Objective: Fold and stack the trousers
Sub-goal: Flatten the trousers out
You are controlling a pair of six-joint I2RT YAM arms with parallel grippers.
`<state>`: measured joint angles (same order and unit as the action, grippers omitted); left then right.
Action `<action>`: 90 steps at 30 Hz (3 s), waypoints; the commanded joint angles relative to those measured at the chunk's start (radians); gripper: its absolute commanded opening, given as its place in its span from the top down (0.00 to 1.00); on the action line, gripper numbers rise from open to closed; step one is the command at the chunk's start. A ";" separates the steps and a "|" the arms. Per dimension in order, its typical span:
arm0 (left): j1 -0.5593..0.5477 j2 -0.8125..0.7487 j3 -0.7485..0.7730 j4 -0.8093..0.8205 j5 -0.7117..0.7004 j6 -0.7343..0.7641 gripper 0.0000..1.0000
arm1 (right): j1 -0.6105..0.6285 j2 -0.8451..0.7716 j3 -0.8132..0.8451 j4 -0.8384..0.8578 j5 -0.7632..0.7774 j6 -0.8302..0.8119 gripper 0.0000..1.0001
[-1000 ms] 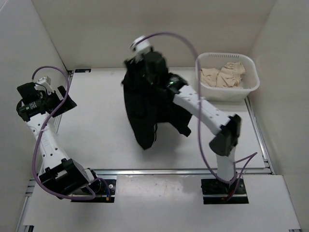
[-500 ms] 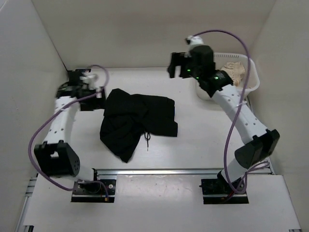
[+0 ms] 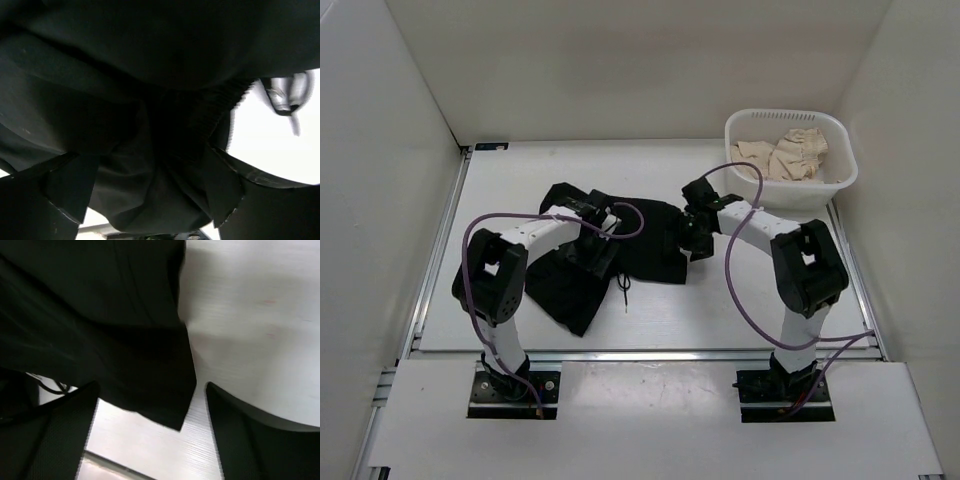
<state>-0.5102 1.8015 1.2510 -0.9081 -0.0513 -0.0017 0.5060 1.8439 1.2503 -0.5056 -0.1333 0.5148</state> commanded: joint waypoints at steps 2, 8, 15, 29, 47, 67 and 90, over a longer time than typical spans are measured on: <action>0.019 -0.047 -0.039 0.025 -0.070 0.002 0.17 | 0.008 0.104 0.067 -0.019 -0.098 0.039 0.25; 0.044 -0.145 -0.119 -0.014 -0.038 0.002 0.29 | -0.090 0.091 0.155 -0.010 -0.247 0.048 1.00; 0.123 -0.362 -0.174 -0.095 0.067 0.002 0.11 | -0.165 0.107 0.832 -0.139 -0.163 0.138 1.00; 0.214 -0.232 -0.202 -0.048 0.040 0.002 0.06 | -0.103 0.437 1.136 -0.295 -0.228 0.087 0.01; 0.312 -0.347 -0.252 -0.081 0.080 0.002 0.86 | 0.037 0.314 0.372 -0.097 -0.152 0.111 0.01; 0.823 -0.662 -0.193 -0.178 -0.008 0.002 0.86 | -0.219 0.158 0.719 -0.543 0.185 -0.261 1.00; 0.790 -0.400 -0.314 -0.100 0.218 0.002 0.10 | -0.121 -0.115 -0.134 -0.085 -0.273 0.175 0.01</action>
<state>0.3321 1.3613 0.9520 -1.0710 0.0883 -0.0002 0.3450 1.6791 1.1080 -0.8059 -0.2623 0.5797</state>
